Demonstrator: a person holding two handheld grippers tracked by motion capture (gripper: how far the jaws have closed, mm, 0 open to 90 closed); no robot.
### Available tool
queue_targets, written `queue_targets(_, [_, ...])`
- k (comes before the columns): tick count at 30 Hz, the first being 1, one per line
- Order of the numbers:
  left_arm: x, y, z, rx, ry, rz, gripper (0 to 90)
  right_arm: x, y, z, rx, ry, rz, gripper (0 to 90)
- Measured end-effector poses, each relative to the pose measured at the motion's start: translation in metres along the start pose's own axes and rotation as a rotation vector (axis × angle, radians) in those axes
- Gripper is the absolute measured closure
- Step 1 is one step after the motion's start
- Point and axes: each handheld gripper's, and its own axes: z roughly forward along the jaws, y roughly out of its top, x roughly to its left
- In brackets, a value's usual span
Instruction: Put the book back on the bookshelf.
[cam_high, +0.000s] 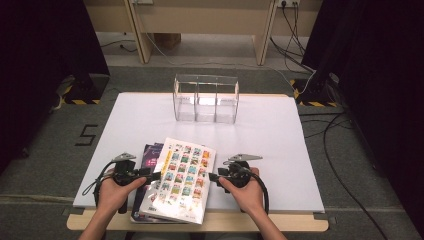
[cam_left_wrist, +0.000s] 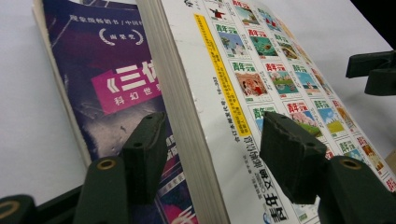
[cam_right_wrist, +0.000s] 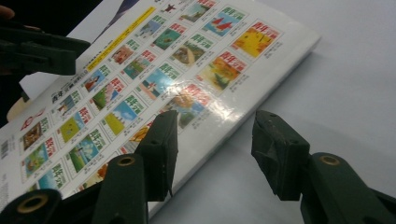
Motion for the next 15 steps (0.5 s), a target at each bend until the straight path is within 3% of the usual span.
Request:
queue_targets(7, [-0.002,0.002,0.009,0.045,-0.015,-0.016,41.7,0.008,0.002,0.017,0.066,0.05,0.024,50.0])
queue_targets(15, [0.001,0.002,0.009,0.048,-0.015,-0.028,41.4,0.007,-0.001,0.021,0.112,0.048,0.07,46.2])
